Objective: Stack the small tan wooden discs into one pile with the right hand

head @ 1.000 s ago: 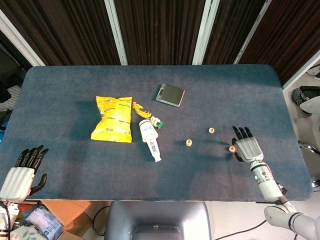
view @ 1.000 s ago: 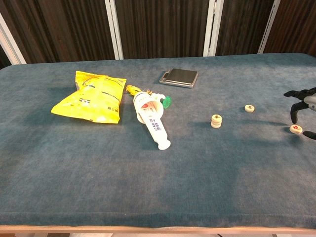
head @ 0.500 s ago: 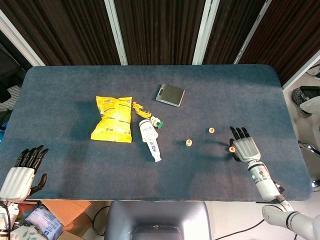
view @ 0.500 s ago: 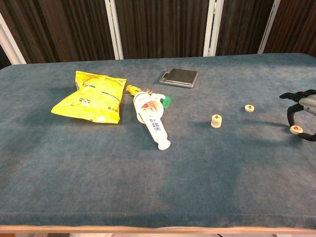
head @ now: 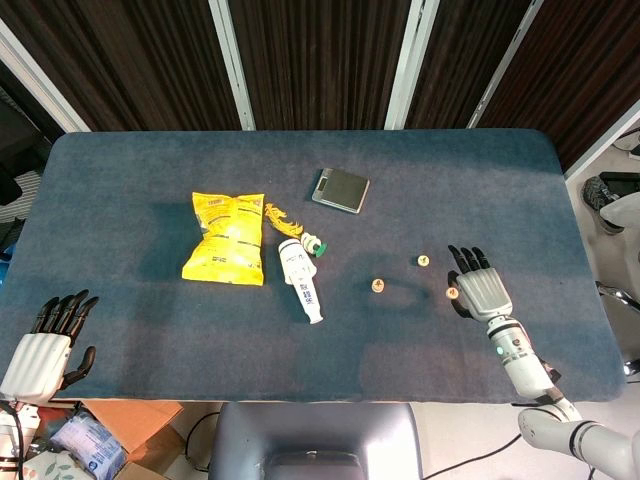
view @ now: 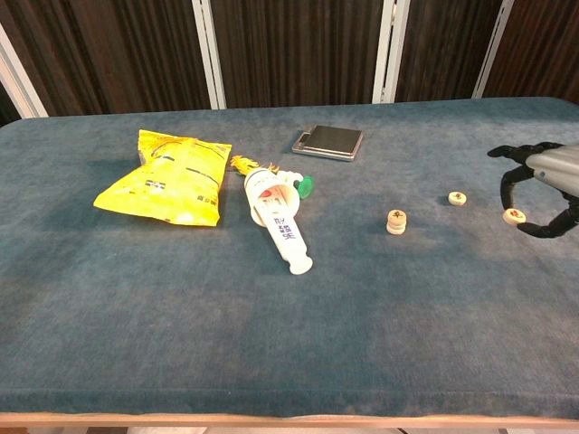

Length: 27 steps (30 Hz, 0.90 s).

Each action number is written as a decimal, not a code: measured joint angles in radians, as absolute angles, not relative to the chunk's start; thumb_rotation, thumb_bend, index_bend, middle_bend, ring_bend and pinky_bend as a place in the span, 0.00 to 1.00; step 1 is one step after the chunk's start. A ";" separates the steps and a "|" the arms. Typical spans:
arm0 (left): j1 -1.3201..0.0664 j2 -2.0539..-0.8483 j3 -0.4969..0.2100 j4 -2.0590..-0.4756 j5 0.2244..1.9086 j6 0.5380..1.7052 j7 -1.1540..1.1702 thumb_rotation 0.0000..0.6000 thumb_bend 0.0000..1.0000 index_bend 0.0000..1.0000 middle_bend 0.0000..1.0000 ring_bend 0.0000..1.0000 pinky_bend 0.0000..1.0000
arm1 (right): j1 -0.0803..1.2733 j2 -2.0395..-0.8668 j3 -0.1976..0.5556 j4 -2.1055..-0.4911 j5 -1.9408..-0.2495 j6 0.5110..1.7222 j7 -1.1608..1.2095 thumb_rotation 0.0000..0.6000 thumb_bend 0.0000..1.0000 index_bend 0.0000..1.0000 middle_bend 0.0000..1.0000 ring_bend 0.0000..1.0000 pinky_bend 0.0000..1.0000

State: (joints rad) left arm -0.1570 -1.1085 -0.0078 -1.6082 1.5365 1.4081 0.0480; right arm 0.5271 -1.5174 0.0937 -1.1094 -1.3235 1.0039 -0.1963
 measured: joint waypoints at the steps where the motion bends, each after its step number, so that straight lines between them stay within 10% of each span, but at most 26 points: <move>1: -0.158 -1.109 -0.008 -1.608 1.537 1.407 0.049 1.00 0.51 0.00 0.00 0.00 0.04 | 0.533 -1.514 0.101 -1.129 -1.325 1.007 -0.202 1.00 0.48 0.64 0.03 0.00 0.00; 27: -0.147 -1.087 -0.006 -1.603 1.545 1.429 -0.005 1.00 0.51 0.00 0.00 0.00 0.04 | 0.742 -1.645 0.220 -1.243 -1.081 0.892 -0.514 1.00 0.48 0.64 0.04 0.00 0.00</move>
State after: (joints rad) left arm -0.1470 -1.0870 -0.0064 -1.6033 1.5446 1.4289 -0.0051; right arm 0.7419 -1.6451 0.2204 -1.2434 -1.0805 0.8922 -0.5142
